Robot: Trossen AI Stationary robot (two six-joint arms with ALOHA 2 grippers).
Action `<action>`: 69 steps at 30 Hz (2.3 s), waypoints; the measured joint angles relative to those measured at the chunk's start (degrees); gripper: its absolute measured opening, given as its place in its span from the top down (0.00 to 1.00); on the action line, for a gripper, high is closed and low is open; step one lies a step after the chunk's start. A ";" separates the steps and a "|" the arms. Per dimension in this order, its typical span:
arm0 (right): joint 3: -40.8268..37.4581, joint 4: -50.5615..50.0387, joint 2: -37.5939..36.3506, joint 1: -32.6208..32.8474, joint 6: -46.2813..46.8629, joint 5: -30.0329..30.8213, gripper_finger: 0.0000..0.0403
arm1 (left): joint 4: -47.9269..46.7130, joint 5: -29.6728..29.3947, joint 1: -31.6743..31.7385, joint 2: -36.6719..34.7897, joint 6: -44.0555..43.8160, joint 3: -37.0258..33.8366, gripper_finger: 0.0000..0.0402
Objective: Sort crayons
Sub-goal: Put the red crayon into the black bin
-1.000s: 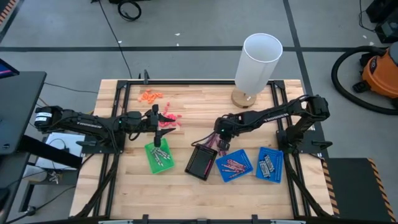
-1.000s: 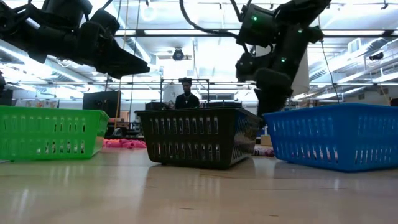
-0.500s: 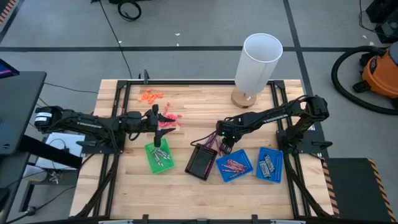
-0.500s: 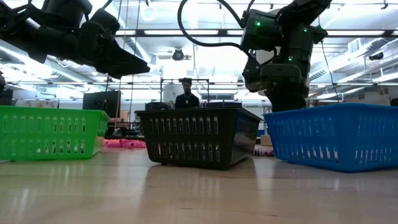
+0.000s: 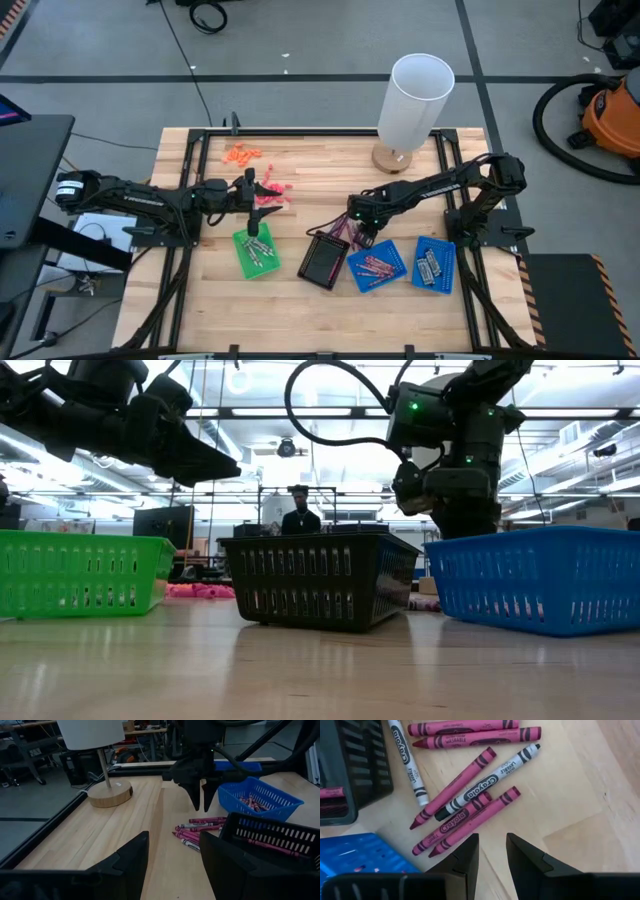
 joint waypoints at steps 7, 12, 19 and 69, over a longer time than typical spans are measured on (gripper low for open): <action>0.00 0.12 0.00 -0.02 -0.35 0.14 0.73 | 0.01 0.00 -0.02 0.00 0.00 0.00 0.53; 0.00 0.12 0.00 -0.01 0.26 -0.14 0.73 | 0.01 -0.01 0.00 0.00 0.01 0.00 0.53; 0.00 -0.54 0.00 0.06 1.99 -0.93 0.73 | 0.01 -0.04 -0.01 0.00 0.02 0.00 0.53; 5.98 -3.64 8.46 2.60 3.45 10.18 0.73 | -0.05 -0.50 -0.02 0.00 0.07 0.02 0.53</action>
